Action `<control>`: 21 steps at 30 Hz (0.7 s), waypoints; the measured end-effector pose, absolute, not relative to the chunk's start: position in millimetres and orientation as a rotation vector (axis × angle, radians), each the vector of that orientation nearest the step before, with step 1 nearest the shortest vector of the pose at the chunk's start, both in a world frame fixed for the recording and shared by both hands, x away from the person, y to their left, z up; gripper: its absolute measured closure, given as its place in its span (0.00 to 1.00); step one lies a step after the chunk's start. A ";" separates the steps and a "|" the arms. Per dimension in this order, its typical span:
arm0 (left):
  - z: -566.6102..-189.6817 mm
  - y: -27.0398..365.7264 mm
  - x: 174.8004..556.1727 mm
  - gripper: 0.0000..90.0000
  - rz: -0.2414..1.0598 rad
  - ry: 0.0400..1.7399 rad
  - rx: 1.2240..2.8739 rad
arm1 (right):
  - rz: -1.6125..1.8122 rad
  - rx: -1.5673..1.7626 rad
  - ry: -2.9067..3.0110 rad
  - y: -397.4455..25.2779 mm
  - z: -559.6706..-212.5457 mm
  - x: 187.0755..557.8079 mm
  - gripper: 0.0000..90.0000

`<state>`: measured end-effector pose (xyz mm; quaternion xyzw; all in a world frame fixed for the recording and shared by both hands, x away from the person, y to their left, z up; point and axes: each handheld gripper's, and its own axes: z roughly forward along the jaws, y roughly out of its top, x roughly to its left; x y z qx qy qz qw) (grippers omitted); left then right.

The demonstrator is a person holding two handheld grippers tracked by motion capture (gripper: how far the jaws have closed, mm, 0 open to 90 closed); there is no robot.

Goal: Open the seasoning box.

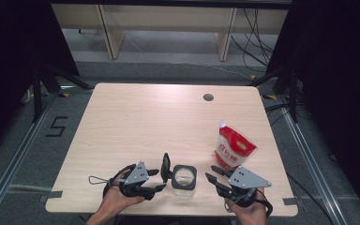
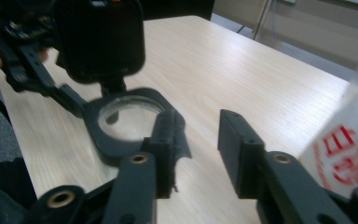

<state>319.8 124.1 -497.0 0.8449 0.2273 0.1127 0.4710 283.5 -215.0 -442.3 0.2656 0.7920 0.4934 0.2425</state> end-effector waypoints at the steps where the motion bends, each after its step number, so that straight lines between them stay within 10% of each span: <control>1: -496.6 124.9 318.5 0.42 0.276 0.563 2.070 | 1.340 0.746 2.142 -219.2 -445.0 282.4 0.67; 21: -497.2 128.8 298.1 0.28 0.269 0.652 2.077 | 1.355 1.000 2.099 -258.2 -468.1 278.1 0.43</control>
